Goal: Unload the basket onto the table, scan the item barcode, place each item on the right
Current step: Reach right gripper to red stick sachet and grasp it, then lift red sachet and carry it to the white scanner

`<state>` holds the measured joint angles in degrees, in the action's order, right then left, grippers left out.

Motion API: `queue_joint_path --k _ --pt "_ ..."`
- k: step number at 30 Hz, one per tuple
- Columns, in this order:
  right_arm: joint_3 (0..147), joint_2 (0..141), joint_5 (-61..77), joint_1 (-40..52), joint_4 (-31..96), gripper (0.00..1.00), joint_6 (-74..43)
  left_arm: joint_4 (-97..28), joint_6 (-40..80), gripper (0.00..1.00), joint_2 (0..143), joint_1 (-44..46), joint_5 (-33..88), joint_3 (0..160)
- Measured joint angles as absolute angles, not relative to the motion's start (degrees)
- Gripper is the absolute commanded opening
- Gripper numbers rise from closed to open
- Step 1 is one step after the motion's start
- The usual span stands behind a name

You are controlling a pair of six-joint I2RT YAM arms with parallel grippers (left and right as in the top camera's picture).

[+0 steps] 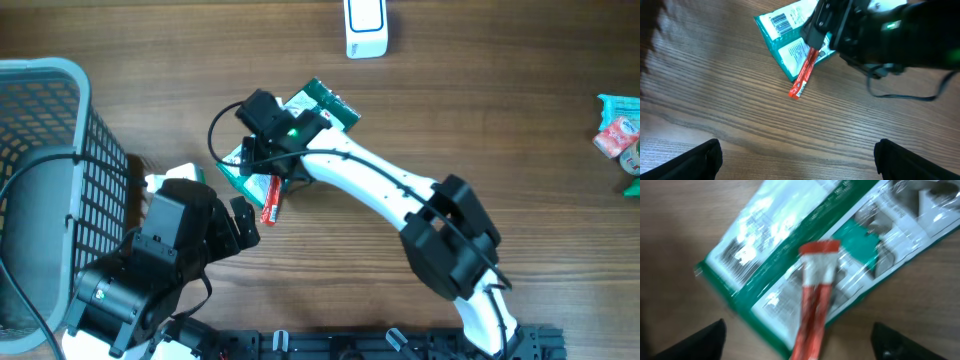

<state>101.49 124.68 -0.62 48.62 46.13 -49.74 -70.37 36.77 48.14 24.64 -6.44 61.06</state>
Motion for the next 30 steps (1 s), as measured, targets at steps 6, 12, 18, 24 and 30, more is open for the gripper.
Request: queue_joint_path --k 6,12,18,24,30 --pt "101.5 130.5 -8.1 49.9 44.7 0.64 -48.6 -70.4 36.8 1.00 48.1 24.6 -6.4 61.1" --pt "101.5 131.0 -9.2 51.2 47.5 0.46 -47.9 -70.4 36.8 1.00 48.1 24.6 -6.4 61.1" --pt "101.5 131.0 -9.3 51.7 49.4 0.25 -47.9 -70.4 36.8 1.00 48.2 24.6 -6.4 61.1" --pt "101.5 131.0 -9.3 51.7 50.3 0.11 -47.9 -70.4 36.8 1.00 48.2 24.6 -6.4 61.1" --pt "101.5 131.0 -9.3 51.4 50.5 0.04 -47.0 -70.4 36.8 1.00 48.2 24.6 -6.4 61.1"
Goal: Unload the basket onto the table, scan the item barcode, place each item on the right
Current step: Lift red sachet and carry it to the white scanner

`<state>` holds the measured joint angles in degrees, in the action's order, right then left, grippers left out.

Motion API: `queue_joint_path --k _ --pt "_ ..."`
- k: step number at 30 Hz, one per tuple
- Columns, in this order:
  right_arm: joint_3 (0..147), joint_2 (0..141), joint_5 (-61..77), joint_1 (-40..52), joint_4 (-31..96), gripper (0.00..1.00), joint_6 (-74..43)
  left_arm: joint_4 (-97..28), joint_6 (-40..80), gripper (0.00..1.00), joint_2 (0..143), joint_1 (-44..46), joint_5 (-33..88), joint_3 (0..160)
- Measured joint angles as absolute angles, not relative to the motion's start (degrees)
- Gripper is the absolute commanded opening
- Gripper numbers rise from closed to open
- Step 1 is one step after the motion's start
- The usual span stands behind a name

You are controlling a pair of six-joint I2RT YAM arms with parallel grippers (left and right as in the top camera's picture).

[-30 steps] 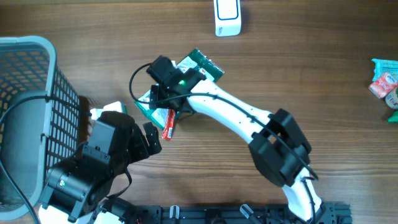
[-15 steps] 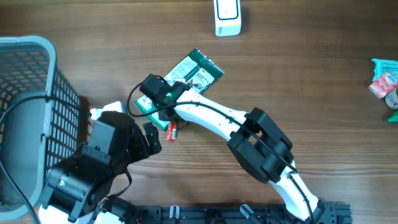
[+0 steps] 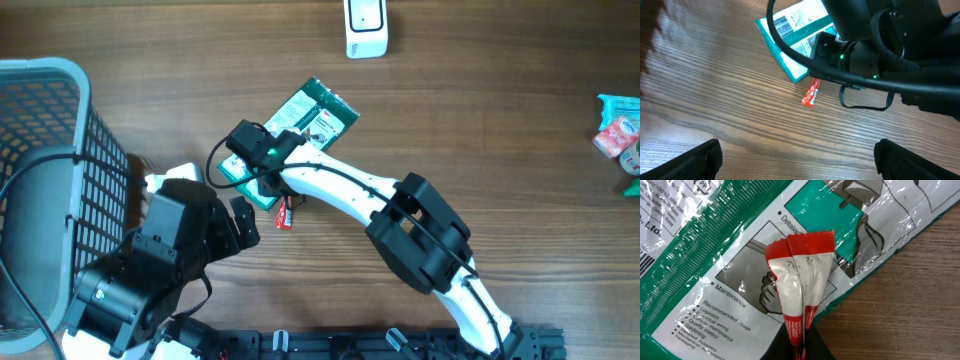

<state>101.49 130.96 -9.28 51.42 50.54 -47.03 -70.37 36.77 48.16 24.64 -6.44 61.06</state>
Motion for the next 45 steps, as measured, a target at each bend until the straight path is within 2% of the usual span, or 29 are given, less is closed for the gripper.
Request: queue_joint_path --k 4,7,8,9,10,11,13,19,20,21,22,25,28,30,38,45 --pt "101.5 131.0 -9.1 48.1 56.2 0.04 -51.4 -70.4 36.8 1.00 48.2 24.6 -6.4 61.1" --pt "101.5 131.0 -3.7 41.8 59.6 0.04 -57.6 -70.4 36.8 1.00 48.2 24.6 -6.4 61.1" --pt "101.6 131.0 -0.4 38.5 60.7 0.17 -60.8 -70.4 36.8 1.00 48.1 24.6 -6.4 61.1" --pt "101.7 131.0 1.7 36.6 61.6 0.63 -62.8 -70.4 36.8 1.00 48.2 24.6 -6.4 61.1" --pt "101.7 131.0 6.1 32.9 63.7 1.00 -67.5 -70.4 36.8 1.00 48.2 24.6 -6.4 61.1" --pt "101.7 131.0 9.1 31.0 64.1 1.00 -69.7 -70.4 36.8 1.00 48.2 24.6 -6.4 61.1" --pt "101.7 131.0 18.0 26.9 64.2 1.00 -69.5 -70.4 36.8 1.00 48.1 24.6 -6.4 61.1" --pt "101.7 131.0 28.8 14.5 63.8 1.00 -62.3 -70.4 36.8 1.00 48.2 24.6 -6.4 61.1" --pt "101.7 131.0 30.1 12.5 62.4 0.79 -58.4 -70.4 36.8 1.00 48.1 24.6 -6.4 61.1" --pt "101.7 131.0 31.4 11.0 60.5 0.33 -53.4 -70.4 36.8 1.00 48.2 24.6 -6.4 61.1" --pt "101.8 131.0 33.1 9.4 57.1 0.04 -43.3 -70.4 36.8 1.00 48.1 24.6 -6.4 61.1" --pt "101.8 131.1 35.0 9.2 59.5 0.04 -27.8 -70.4 36.8 1.00 48.2 24.6 -6.4 61.1" --pt "101.8 131.0 35.6 12.2 60.1 0.04 -19.9 -70.4 36.8 1.00 48.2 24.6 -6.4 61.1" --pt "101.8 131.0 31.1 16.2 56.6 0.04 -16.6 -70.4 36.8 1.00 48.2 24.6 -6.4 61.1" --pt "101.5 131.0 11.0 27.0 50.7 0.04 -14.7 -70.4 36.8 1.00 48.2 24.6 -6.4 61.1" --pt "101.0 131.0 4.2 27.1 70.5 0.04 -24.5 -70.4 36.8 1.00 48.2 24.6 -6.4 61.1"
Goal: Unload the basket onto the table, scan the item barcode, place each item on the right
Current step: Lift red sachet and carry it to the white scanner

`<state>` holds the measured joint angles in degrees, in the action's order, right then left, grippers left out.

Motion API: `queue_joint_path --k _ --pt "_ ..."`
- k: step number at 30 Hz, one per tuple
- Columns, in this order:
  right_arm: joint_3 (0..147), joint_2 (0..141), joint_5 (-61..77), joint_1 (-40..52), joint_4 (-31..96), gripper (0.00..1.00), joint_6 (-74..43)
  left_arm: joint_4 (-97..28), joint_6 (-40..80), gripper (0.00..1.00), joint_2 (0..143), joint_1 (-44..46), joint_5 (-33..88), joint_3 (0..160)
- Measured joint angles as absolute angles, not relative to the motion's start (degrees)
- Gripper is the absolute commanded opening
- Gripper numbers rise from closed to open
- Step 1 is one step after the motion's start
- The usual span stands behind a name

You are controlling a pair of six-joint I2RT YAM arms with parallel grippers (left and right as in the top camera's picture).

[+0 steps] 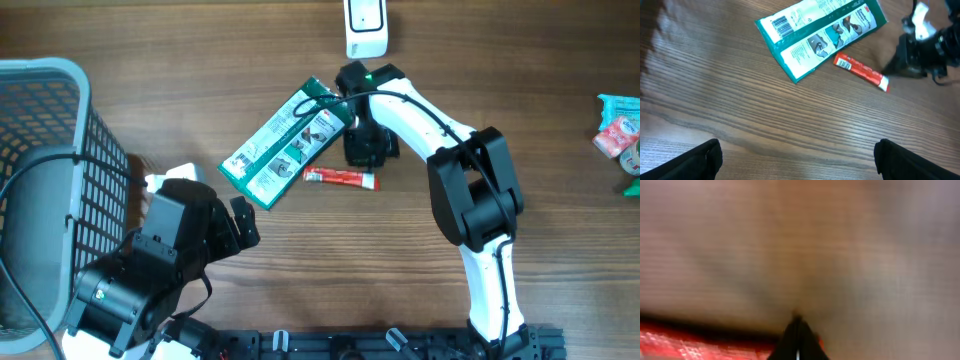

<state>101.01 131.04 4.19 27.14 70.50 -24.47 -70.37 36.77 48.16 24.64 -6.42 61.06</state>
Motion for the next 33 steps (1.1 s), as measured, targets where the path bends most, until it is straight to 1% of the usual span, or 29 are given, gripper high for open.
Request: queue_joint_path --k 3,8,11,12,13,14,15,16,18,19,21,26,28,30,33 --pt "100.9 131.0 7.8 27.4 76.0 0.04 -26.7 -70.4 36.8 1.00 48.2 24.6 -6.4 61.1" --pt "100.9 130.8 13.1 29.6 77.1 0.04 -26.3 -70.4 36.8 1.00 48.2 24.6 -6.4 61.1" --pt "100.4 124.2 12.1 29.1 77.3 0.06 -25.7 -70.4 36.8 1.00 48.1 24.6 -6.4 61.1" --pt "100.3 118.4 10.9 29.0 77.4 0.21 -24.6 -70.4 36.8 1.00 48.2 24.6 -6.4 61.1" --pt "100.4 111.7 11.0 28.9 77.2 0.45 -22.0 -70.4 36.8 1.00 48.1 24.6 -6.4 61.1" --pt "100.5 108.4 12.1 28.9 76.9 0.63 -18.9 -70.4 36.8 1.00 48.2 24.6 -6.4 61.1" --pt "100.7 106.0 15.1 28.7 76.5 0.82 -12.9 -70.4 36.8 1.00 48.2 24.6 -6.4 61.1" --pt "100.7 105.3 16.7 28.7 76.1 0.86 -9.1 -70.4 36.8 1.00 48.2 24.6 -6.4 61.1" --pt "98.8 105.3 18.9 28.7 70.7 0.84 -1.8 -70.4 36.8 1.00 48.2 24.6 -6.4 61.1" --pt "95.9 105.4 19.5 28.7 67.0 0.80 0.3 -70.4 36.8 1.00 48.2 24.6 -6.4 61.1" --pt "89.2 105.7 19.5 28.7 59.7 0.77 2.1 -70.4 36.8 1.00 48.1 24.6 -6.4 61.1" --pt "73.2 106.3 19.4 28.7 44.7 0.73 2.5 -70.4 36.8 1.00 48.1 24.6 -6.4 61.1" --pt "70.1 106.3 19.4 28.7 41.0 0.72 2.5 -70.4 36.8 1.00 48.1 24.6 -6.4 61.1" --pt "68.0 106.3 19.4 28.7 38.7 0.67 2.5 -70.4 36.8 1.00 48.1 24.6 -6.4 61.1" --pt "67.5 108.0 19.4 28.7 37.1 0.66 2.2 -70.4 36.8 1.00 48.2 24.6 -6.4 61.1"
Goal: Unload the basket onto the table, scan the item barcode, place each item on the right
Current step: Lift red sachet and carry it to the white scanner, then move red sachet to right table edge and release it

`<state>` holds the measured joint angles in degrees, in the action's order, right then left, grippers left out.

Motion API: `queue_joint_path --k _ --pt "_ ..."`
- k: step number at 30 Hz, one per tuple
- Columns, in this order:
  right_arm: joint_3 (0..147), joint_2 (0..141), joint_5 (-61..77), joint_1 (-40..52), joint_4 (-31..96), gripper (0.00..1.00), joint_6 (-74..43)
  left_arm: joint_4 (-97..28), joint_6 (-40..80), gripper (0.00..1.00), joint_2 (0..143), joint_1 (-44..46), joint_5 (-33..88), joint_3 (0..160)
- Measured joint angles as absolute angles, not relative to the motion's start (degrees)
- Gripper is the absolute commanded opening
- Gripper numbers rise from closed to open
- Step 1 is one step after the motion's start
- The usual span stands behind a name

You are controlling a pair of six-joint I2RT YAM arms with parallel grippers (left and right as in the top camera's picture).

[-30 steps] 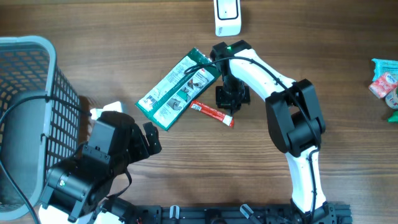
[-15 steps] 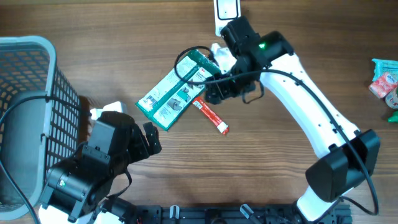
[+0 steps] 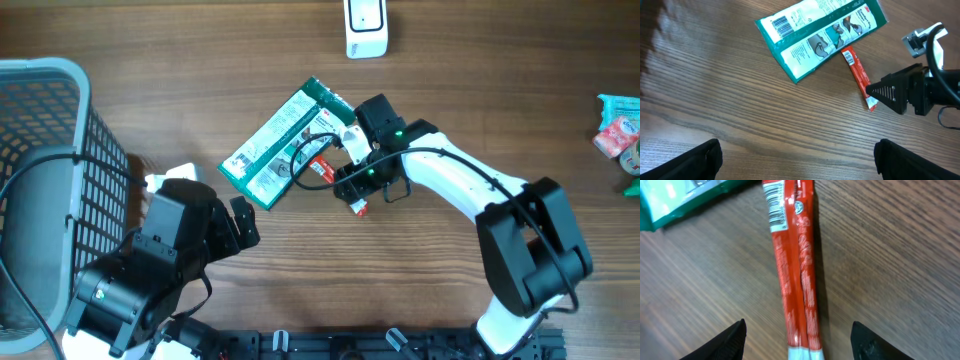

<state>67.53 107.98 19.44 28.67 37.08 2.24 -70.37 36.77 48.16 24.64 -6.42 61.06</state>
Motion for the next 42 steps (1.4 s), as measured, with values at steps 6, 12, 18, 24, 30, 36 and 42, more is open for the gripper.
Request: queue_joint_path --k 6,12,18,24,30,36,42 --pt "68.2 112.0 19.6 30.0 35.7 0.12 1.0 -70.4 36.8 1.00 48.1 24.6 -6.4 61.1" --pt "69.9 114.0 19.6 31.7 39.0 0.04 -8.1 -70.4 36.8 1.00 48.1 24.6 -6.4 61.1" --pt "70.6 113.9 22.6 30.7 42.8 0.04 -9.1 -70.4 36.8 1.00 48.2 24.6 -6.4 61.1" --pt "69.9 93.3 30.4 28.0 53.1 0.04 6.5 -70.4 36.8 1.00 48.2 24.6 -6.4 61.1" --pt "67.2 78.3 33.7 28.0 63.0 0.04 10.7 -70.4 36.8 1.00 48.2 24.6 -6.4 61.1" --pt "58.5 58.8 40.4 28.0 64.8 0.05 10.5 -70.4 36.8 1.00 48.1 24.6 -6.4 61.1" --pt "58.2 52.4 40.9 28.0 60.7 0.05 7.7 -70.4 36.8 1.00 48.2 24.6 -6.4 61.1"
